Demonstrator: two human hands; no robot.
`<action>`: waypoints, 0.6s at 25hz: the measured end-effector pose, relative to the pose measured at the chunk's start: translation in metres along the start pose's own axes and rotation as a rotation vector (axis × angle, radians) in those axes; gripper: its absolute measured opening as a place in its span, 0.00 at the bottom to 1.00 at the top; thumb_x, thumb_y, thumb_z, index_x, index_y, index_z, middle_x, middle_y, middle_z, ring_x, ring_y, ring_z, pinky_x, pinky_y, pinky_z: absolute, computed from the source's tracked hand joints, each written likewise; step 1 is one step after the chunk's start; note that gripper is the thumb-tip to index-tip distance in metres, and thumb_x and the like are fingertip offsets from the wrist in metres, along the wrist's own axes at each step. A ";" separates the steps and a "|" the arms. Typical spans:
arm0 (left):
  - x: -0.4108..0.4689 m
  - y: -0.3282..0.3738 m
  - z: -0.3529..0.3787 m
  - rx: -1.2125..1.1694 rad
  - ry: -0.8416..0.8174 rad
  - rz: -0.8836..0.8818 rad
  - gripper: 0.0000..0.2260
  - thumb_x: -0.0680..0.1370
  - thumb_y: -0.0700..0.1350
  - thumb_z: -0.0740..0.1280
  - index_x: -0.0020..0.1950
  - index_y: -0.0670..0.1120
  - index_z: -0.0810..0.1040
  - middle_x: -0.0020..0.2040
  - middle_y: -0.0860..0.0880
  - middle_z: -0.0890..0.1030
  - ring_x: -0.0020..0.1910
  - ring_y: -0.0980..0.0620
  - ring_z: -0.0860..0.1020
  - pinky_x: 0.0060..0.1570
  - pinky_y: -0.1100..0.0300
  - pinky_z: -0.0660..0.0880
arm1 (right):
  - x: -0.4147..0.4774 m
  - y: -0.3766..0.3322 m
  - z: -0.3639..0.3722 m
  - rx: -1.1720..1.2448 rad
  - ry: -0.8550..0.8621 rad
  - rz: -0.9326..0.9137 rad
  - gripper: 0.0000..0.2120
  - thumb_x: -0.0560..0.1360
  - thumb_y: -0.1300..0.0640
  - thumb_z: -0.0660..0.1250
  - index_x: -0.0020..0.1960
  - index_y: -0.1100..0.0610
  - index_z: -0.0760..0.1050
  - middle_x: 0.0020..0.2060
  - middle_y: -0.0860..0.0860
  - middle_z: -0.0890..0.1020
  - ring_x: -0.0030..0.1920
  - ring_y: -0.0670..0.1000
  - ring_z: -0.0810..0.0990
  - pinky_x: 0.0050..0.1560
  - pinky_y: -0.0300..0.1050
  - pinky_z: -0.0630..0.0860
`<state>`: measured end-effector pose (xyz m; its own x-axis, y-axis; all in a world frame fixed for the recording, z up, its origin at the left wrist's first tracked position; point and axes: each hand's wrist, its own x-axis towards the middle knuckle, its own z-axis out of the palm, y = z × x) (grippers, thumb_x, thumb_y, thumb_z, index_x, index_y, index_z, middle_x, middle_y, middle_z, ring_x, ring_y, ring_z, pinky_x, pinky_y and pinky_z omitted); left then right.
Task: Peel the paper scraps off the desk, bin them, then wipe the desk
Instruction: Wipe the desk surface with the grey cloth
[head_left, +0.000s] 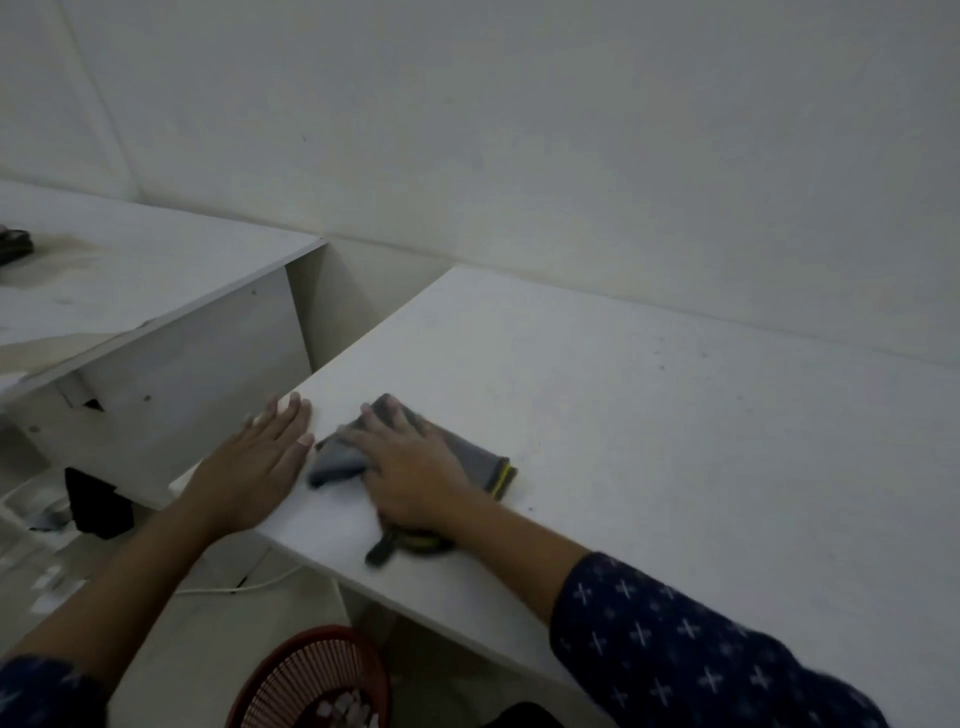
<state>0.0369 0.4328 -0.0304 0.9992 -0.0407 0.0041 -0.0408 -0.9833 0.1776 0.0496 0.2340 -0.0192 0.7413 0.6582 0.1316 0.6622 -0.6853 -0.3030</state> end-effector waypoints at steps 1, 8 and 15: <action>-0.001 0.003 0.000 -0.020 -0.006 -0.008 0.23 0.81 0.52 0.41 0.75 0.48 0.40 0.77 0.50 0.40 0.74 0.57 0.39 0.73 0.58 0.40 | 0.003 0.032 -0.007 0.019 0.036 0.055 0.27 0.75 0.60 0.57 0.72 0.47 0.61 0.75 0.50 0.60 0.76 0.55 0.50 0.76 0.55 0.50; -0.013 0.027 0.001 0.001 -0.008 0.022 0.24 0.81 0.51 0.42 0.76 0.46 0.42 0.77 0.49 0.42 0.76 0.52 0.39 0.74 0.55 0.41 | -0.114 0.221 -0.101 0.033 0.290 0.934 0.16 0.74 0.67 0.56 0.60 0.65 0.73 0.59 0.62 0.76 0.58 0.61 0.74 0.51 0.47 0.72; -0.017 0.053 0.007 -0.012 -0.025 0.078 0.24 0.82 0.51 0.42 0.76 0.45 0.42 0.77 0.48 0.42 0.75 0.52 0.39 0.74 0.53 0.42 | -0.092 0.004 -0.047 0.030 0.188 0.379 0.19 0.75 0.66 0.55 0.65 0.62 0.69 0.62 0.62 0.74 0.64 0.61 0.72 0.60 0.51 0.71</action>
<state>0.0174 0.3800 -0.0278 0.9926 -0.1216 -0.0065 -0.1181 -0.9747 0.1897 -0.0108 0.1568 0.0116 0.9407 0.2911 0.1743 0.3374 -0.8567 -0.3901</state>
